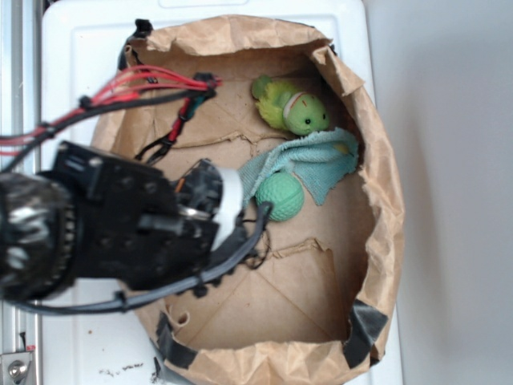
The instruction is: Grab the green sponge.
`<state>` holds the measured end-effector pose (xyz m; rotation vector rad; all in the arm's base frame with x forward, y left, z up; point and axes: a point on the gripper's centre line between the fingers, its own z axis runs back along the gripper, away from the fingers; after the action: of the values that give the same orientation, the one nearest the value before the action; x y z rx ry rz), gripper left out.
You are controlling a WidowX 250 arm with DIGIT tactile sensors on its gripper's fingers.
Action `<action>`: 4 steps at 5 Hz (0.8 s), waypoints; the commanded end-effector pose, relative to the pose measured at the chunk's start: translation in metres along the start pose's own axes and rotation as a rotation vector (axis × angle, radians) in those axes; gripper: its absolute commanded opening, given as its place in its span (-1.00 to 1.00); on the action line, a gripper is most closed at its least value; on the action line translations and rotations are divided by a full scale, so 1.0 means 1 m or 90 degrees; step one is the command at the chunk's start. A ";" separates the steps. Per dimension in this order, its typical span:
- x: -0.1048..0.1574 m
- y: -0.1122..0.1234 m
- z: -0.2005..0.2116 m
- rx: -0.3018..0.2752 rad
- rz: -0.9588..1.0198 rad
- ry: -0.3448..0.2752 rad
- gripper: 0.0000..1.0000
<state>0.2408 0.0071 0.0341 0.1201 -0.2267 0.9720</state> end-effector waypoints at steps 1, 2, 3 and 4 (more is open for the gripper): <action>0.020 0.007 0.051 -0.041 0.011 -0.016 -1.00; 0.034 0.006 0.079 -0.012 0.020 0.006 -1.00; 0.038 0.007 0.092 -0.015 0.019 0.004 -1.00; 0.038 0.005 0.104 0.002 0.000 0.008 -1.00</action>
<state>0.2394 0.0114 0.1264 0.1470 -0.1568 0.9685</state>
